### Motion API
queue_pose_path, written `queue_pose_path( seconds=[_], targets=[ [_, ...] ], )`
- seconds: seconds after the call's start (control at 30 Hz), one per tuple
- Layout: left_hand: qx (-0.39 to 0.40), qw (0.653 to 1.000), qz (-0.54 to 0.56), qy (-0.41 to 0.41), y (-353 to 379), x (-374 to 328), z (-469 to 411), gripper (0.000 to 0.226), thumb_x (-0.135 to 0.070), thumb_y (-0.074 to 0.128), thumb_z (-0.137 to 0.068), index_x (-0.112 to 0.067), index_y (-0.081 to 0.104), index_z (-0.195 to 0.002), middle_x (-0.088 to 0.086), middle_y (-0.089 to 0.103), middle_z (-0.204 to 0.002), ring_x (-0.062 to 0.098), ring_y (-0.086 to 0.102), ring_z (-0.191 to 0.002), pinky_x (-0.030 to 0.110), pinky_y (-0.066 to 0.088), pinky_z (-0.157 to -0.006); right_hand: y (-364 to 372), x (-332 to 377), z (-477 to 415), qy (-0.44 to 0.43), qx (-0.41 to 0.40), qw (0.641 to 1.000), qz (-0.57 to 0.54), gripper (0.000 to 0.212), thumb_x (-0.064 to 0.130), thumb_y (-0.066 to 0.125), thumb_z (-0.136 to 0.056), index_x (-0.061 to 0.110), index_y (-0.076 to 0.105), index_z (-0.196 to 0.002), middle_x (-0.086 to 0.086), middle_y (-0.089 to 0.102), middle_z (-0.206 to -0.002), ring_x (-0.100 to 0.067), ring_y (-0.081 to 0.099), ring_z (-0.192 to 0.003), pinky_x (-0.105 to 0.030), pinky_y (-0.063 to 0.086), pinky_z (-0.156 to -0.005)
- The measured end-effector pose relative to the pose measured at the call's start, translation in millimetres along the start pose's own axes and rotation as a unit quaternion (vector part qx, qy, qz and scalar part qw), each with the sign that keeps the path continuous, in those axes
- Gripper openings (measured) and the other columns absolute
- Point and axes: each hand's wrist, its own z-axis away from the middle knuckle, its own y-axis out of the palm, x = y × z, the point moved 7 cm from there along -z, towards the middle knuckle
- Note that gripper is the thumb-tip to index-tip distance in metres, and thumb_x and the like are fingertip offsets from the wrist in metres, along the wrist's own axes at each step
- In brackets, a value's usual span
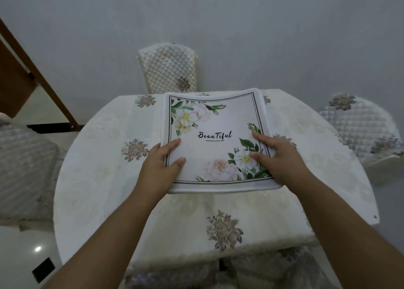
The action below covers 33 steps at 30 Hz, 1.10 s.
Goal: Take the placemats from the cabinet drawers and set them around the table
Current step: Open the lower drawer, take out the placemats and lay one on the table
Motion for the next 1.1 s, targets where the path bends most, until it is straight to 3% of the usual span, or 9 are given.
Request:
queue_pose_path(
  seconds=[0.27, 0.57, 0.73, 0.83, 0.97, 1.1],
  targets=[
    [0.015, 0.999, -0.005, -0.037, 52, 44, -74, 0.050, -0.026, 0.072, -0.093, -0.037, 0.058, -0.140, 0.008, 0.045, -0.147, 0.024, 0.048, -0.134, 0.043, 0.039, -0.115, 44, -55, -90, 0.003, 0.005, 0.996, 0.085, 0.061, 0.040, 0.074, -0.088, 0.038, 0.051, -0.145, -0.005, 0.055, -0.128, -0.023, 0.056, -0.116, -0.029, 0.042, -0.094],
    [0.023, 0.996, -0.015, -0.086, 121, 102, -123, 0.053, -0.024, 0.071, -0.093, -0.035, 0.056, -0.142, 0.008, 0.043, -0.152, 0.021, 0.040, -0.142, 0.040, 0.031, -0.120, 85, -130, -153, 0.037, 0.044, 0.994, 0.089, 0.061, 0.035, 0.074, -0.089, 0.035, 0.051, -0.146, -0.009, 0.051, -0.141, -0.026, 0.051, -0.129, -0.038, 0.041, -0.108],
    [0.041, 0.992, -0.043, -0.107, 155, 139, -140, 0.052, -0.022, 0.071, -0.093, -0.033, 0.057, -0.142, 0.009, 0.046, -0.149, 0.023, 0.045, -0.138, 0.041, 0.034, -0.118, 114, -178, -164, 0.090, 0.056, 0.993, 0.044, 0.064, 0.028, 0.078, -0.087, 0.034, 0.053, -0.145, -0.003, 0.055, -0.138, -0.023, 0.052, -0.127, -0.025, 0.036, -0.103],
    [0.053, 0.988, -0.063, -0.132, 168, 166, -145, 0.052, -0.019, 0.071, -0.093, -0.031, 0.058, -0.141, 0.012, 0.049, -0.148, 0.027, 0.046, -0.138, 0.043, 0.036, -0.117, 135, -205, -162, 0.109, 0.068, 0.991, 0.041, 0.065, 0.030, 0.076, -0.088, 0.035, 0.049, -0.147, -0.007, 0.059, -0.134, -0.030, 0.048, -0.129, -0.039, 0.035, -0.114],
    [0.070, 0.979, -0.148, -0.124, 180, 191, -140, 0.055, -0.028, 0.067, -0.095, -0.036, 0.049, -0.147, 0.016, 0.048, -0.150, 0.036, 0.040, -0.141, 0.046, 0.030, -0.119, 155, -241, -156, 0.142, 0.101, 0.981, 0.081, 0.064, 0.047, 0.064, -0.094, 0.051, 0.034, -0.150, -0.007, 0.038, -0.157, -0.031, 0.024, -0.148, -0.045, 0.017, -0.121],
    [0.063, 0.969, -0.201, -0.127, 181, 194, -139, 0.056, -0.036, 0.062, -0.098, -0.040, 0.043, -0.150, 0.016, 0.025, -0.164, 0.036, 0.025, -0.150, 0.044, 0.021, -0.121, 157, -245, -150, 0.153, 0.076, 0.982, 0.085, 0.061, 0.052, 0.061, -0.094, 0.047, 0.037, -0.151, -0.001, 0.020, -0.166, -0.032, 0.018, -0.150, -0.048, 0.020, -0.118]
  ],
)
